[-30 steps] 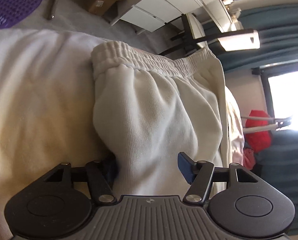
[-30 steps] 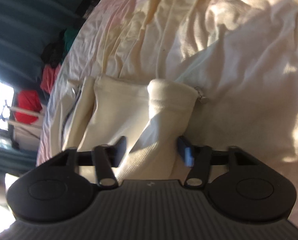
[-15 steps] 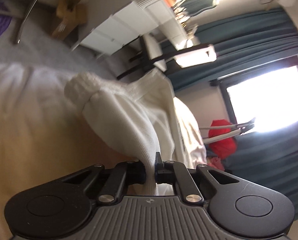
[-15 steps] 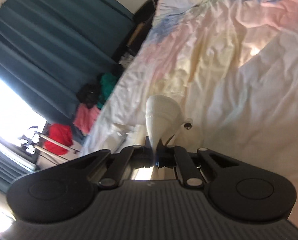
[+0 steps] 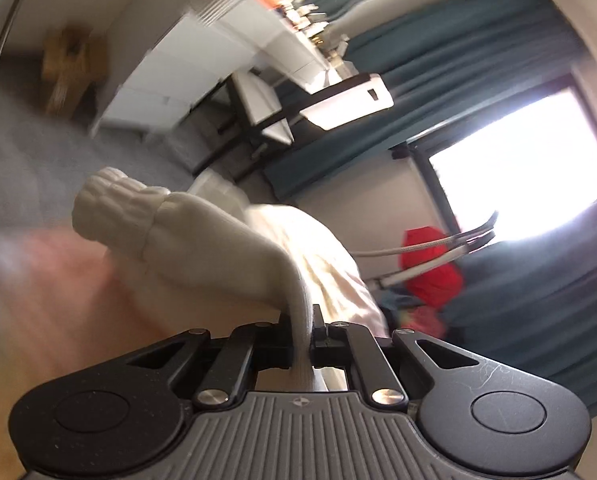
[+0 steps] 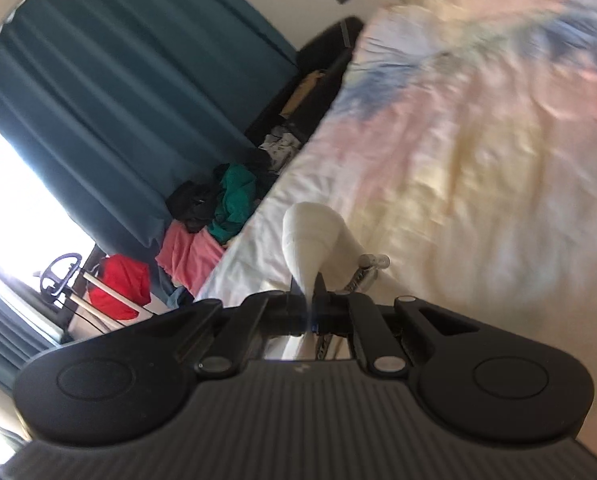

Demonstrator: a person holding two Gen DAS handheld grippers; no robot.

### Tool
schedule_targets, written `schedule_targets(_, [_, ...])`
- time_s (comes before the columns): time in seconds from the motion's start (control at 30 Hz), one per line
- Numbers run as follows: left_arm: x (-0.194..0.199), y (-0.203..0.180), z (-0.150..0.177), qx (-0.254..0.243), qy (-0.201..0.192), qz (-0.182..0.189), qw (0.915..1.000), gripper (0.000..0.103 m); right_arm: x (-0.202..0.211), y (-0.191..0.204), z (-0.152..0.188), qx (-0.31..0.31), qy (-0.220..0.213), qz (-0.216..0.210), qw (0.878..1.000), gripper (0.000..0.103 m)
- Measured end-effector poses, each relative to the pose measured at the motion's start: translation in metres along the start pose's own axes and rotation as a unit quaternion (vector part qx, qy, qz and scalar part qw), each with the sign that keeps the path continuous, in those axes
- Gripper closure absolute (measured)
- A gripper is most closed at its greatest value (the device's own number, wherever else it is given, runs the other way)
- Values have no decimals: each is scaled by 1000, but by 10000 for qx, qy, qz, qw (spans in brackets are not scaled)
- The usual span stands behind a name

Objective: Fold clothes

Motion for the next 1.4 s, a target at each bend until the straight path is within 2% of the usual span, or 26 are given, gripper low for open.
schedule_targets(0.03, [-18, -16, -10, -221, -22, -168, 9996, 96, -17, 17, 1, 175, -20, 17, 9998, 97])
schedule_targets(0.13, [-87, -51, -35, -264, 54, -488, 9984, 96, -79, 65, 9, 820, -108, 369, 9959, 97])
schedule_targets(0.27, [-189, -74, -50, -200, 245, -870, 9957, 95, -168, 93, 31, 1106, -122, 907, 9896, 97])
schedule_targets(0.37, [-257, -83, -47, -450, 457, -1218, 9905, 95, -224, 96, 52, 1298, -94, 1208, 9841, 97])
schedule_targets(0.47, [-310, -83, -35, -762, 738, -1527, 9826, 93, -263, 91, 72, 1601, -83, 1400, 9771, 97])
schedule_targets(0.6, [-341, -77, -18, -1003, 861, -1622, 9779, 88, -298, 71, 89, 1772, 66, 1574, 9715, 96])
schedule_targets(0.7, [-337, -75, -13, -1297, 874, -1379, 9780, 81, -299, 66, 93, 1865, 227, 1466, 9712, 94])
schedule_targets(0.77, [-327, -73, -13, -1400, 889, -1192, 9789, 67, -295, 65, 92, 1884, 363, 1326, 9724, 93])
schedule_targets(0.83, [-309, -72, -13, -1438, 825, -1032, 9807, 61, -283, 65, 85, 1772, 694, 956, 9771, 92])
schedule_targets(0.87, [-296, -71, -12, -1461, 761, -910, 9821, 55, -274, 64, 82, 1684, 877, 727, 9791, 91])
schedule_targets(0.93, [-269, -70, -11, -1506, 677, -656, 9841, 44, -250, 59, 74, 1594, 1092, 348, 9805, 84])
schedule_targets(1.0, [-238, -64, -6, -1577, 607, -504, 9843, 35, -219, 54, 67, 1585, 1105, 98, 9811, 58])
schedule_targets(1.07, [-208, -58, -2, -1626, 552, -355, 9845, 21, -186, 48, 62, 1570, 1080, -167, 9815, 48])
schedule_targets(1.1, [-196, -52, 1, -1565, 588, -301, 9855, 20, -171, 45, 61, 1567, 1108, -271, 9810, 43])
schedule_targets(1.17, [-170, -34, 11, -1203, 690, -246, 9900, 17, -145, 36, 61, 1401, 1238, -377, 9816, 40])
schedule_targets(1.27, [-144, 3, 30, -358, 969, -54, 9946, 14, -117, 15, 69, 876, 1635, -390, 9819, 40])
schedule_targets(1.37, [-129, 36, 51, 497, 1342, 316, 9892, 14, -107, -7, 88, 372, 2181, -284, 9748, 40])
schedule_targets(1.4, [-126, 42, 58, 651, 1349, 466, 9876, 14, -107, -13, 97, 189, 2364, -225, 9712, 40])
Point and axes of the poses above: each gripper's, at about its wrist camera, not at the fingertips, and x roughly against the way its jaws point, y to its left, z to its underside, the point moved 5 cm from there along -x, roughly the way its jaws point, and after that the axes turned 15 degrees about -x, right-handed, at the moved point
